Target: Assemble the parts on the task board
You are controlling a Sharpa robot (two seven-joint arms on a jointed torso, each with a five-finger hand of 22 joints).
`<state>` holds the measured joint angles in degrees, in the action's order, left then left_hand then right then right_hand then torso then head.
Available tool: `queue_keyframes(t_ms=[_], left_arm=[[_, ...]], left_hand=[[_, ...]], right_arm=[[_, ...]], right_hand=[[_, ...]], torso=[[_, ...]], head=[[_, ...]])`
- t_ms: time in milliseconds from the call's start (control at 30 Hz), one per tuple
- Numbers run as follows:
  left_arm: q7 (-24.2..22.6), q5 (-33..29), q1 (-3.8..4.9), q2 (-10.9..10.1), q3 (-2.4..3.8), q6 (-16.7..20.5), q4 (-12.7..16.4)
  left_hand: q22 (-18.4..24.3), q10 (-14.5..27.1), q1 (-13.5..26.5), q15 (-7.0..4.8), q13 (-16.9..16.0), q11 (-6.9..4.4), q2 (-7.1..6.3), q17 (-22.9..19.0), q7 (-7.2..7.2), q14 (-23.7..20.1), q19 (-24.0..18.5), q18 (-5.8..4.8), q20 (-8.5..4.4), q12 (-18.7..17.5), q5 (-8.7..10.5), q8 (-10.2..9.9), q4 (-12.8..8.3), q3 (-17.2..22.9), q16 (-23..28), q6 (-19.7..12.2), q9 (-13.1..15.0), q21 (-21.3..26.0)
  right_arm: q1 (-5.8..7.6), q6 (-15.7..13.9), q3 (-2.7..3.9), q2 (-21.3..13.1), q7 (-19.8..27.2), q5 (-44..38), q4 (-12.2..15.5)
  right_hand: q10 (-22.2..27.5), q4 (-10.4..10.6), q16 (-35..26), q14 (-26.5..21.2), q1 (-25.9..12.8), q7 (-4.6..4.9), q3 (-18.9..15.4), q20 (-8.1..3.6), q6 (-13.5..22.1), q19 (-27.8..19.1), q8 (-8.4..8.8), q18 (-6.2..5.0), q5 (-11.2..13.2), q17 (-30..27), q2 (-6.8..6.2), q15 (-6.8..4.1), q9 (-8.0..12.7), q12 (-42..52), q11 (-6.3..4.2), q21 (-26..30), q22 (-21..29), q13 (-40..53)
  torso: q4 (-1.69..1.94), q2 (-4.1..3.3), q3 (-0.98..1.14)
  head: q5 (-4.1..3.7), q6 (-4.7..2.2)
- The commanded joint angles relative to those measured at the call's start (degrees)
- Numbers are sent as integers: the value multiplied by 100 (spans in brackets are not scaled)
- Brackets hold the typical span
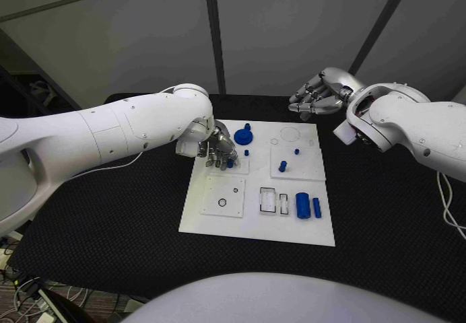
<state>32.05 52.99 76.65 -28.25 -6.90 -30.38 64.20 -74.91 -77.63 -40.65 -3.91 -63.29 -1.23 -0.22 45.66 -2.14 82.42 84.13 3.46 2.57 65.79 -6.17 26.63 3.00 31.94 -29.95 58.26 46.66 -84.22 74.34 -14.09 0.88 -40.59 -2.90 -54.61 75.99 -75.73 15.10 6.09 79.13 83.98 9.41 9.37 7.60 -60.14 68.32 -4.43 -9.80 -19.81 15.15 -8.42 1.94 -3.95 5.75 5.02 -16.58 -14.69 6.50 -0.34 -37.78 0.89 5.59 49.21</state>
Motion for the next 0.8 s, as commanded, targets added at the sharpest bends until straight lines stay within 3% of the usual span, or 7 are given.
queue_keyframes(t_ms=[33, 233, 333, 567, 700, 800], left_arm=[[40, 10, 14, -16, 0, -62, -4], [40, 39, 29, -93, 5, 5, 29], [34, 48, 46, -152, 33, 126, 95], [13, 125, 70, -318, 511, 381, 234], [-5, 135, 136, -478, 686, 460, 340], [-15, 139, 212, -579, 751, 483, 372]], left_hand=[[-1002, -17, 59, -31, -3, -36, 10, 7, 6, 1, 155, -168, -26, 27, -3, -22, 9, -16, 19, 42, -2, 26], [-995, -13, 87, -33, 11, -38, -60, 7, 8, 1, 149, -165, -28, 16, 2, -21, -7, -41, 21, 43, 0, 37], [-979, 9, 129, -32, 47, -33, -199, 6, 1, -1, 134, -159, -29, -16, 9, -24, -32, -129, 26, 30, 3, 61], [-888, 190, -77, 5, 314, 31, -375, -5, -85, -10, 52, -127, -7, -269, 1, -206, -215, -288, 53, -191, -92, 187], [-761, 440, -291, 100, 644, 160, -406, -47, -241, -71, -68, -83, 71, -593, 3, -616, -327, -383, 133, -396, -386, 366], [-606, 639, -424, 152, 864, 225, -400, -58, -315, -156, -216, -29, 125, -813, 6, -819, -372, -466, 174, -432, -543, 581]], right_arm=[[10, 32, 2, 2, 22, 14, -2], [10, 28, 2, 0, 25, 14, -5], [10, 27, 2, 1, 28, 14, -9], [8, 27, 2, 1, 31, 14, -28], [7, 26, 1, 1, 30, 14, -45], [6, 27, 1, 0, 29, 14, -59]], right_hand=[[32, 33, -27, -47, -61, 14, -16, 32, 39, -5, -13, -57, -34, 9, 7, 1, 1, -10, 6, 31, 7, 9], [46, 40, -37, -60, -65, 19, -18, 38, 49, -8, -15, -58, -39, 28, 12, 7, 0, -10, 11, 49, 19, 24], [46, 40, -37, -60, -65, 19, -18, 38, 49, -8, -15, -58, -39, 28, 12, 7, 0, -10, 11, 49, 19, 24], [48, 42, -38, -61, -67, 20, -19, 39, 51, -8, -15, -57, -38, 30, 11, 7, 0, -11, 12, 51, 20, 25], [48, 42, -38, -61, -67, 20, -19, 39, 51, -8, -15, -57, -38, 30, 11, 7, 0, -11, 12, 51, 20, 25], [48, 42, -38, -61, -67, 20, -19, 39, 51, -8, -15, -57, -38, 30, 11, 7, 0, -11, 12, 51, 20, 25]], torso=[[-5, 1, 2], [3, 1, -3], [4, -1, -5], [0, 0, -7], [2, 0, -8], [5, 1, -12]], head=[[1, -7], [-10, -14], [-11, -27], [-27, -71], [-31, -115], [-39, -151]])
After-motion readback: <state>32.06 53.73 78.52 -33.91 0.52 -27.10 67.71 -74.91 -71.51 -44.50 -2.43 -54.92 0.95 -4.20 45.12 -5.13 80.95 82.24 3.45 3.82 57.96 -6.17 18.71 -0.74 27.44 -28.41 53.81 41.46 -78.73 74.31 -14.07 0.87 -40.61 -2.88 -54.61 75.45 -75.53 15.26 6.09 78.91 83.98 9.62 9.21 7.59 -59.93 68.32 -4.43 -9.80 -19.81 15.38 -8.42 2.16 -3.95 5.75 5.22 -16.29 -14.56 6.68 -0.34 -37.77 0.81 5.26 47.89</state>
